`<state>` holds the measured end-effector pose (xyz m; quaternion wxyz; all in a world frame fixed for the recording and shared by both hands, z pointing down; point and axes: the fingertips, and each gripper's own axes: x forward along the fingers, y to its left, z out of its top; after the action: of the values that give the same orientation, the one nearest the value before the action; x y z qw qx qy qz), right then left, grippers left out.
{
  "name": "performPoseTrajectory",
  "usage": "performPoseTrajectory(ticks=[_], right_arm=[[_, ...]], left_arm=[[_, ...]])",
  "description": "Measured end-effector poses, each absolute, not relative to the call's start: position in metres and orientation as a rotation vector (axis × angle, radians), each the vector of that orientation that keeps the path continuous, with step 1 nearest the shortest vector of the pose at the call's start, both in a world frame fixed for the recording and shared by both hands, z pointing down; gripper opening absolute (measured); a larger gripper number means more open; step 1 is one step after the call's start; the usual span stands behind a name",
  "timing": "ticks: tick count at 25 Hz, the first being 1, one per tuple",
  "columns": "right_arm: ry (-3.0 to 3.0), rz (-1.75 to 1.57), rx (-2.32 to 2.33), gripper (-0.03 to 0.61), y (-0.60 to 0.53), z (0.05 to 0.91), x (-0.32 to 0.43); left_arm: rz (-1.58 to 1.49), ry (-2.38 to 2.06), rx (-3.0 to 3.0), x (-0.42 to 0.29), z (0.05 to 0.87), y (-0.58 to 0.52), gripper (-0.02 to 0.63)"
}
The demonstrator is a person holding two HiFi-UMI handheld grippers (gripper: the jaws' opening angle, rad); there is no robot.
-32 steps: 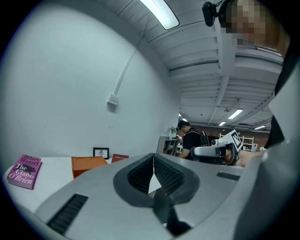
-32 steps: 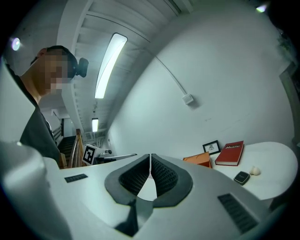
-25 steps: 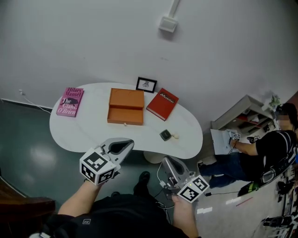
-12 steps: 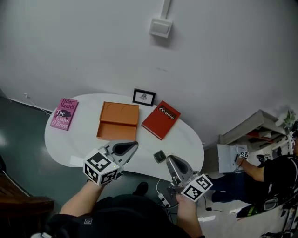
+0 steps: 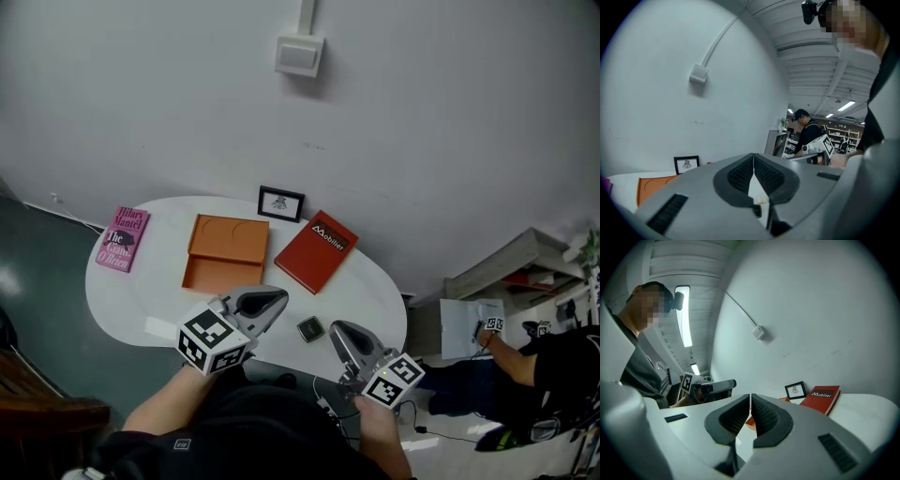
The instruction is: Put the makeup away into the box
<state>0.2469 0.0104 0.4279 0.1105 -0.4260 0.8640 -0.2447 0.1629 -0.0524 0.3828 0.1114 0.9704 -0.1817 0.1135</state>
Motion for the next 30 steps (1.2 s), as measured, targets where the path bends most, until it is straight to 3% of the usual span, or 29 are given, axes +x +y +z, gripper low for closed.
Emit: performPoseTrajectory(ticks=[12,23,26,30], right_arm=[[2.579,-0.737,-1.446,0.038,-0.020,0.453,0.238],[2.732,-0.874,-1.683,0.045,-0.023,0.556,0.245],[2.762,-0.978,-1.669,0.154,-0.024,0.588,0.244],[2.847,-1.069,-1.669,0.207,-0.020,0.626,0.240]], left_arm=[[0.320,-0.486,2.812,0.146,0.393,-0.093,0.015],[0.475,-0.424,2.699,0.139,0.454,-0.095,0.015],[0.511,-0.405,2.686,0.141,0.466,-0.095,0.015],[0.556,-0.383,2.660,0.141,0.478,-0.089,0.015]])
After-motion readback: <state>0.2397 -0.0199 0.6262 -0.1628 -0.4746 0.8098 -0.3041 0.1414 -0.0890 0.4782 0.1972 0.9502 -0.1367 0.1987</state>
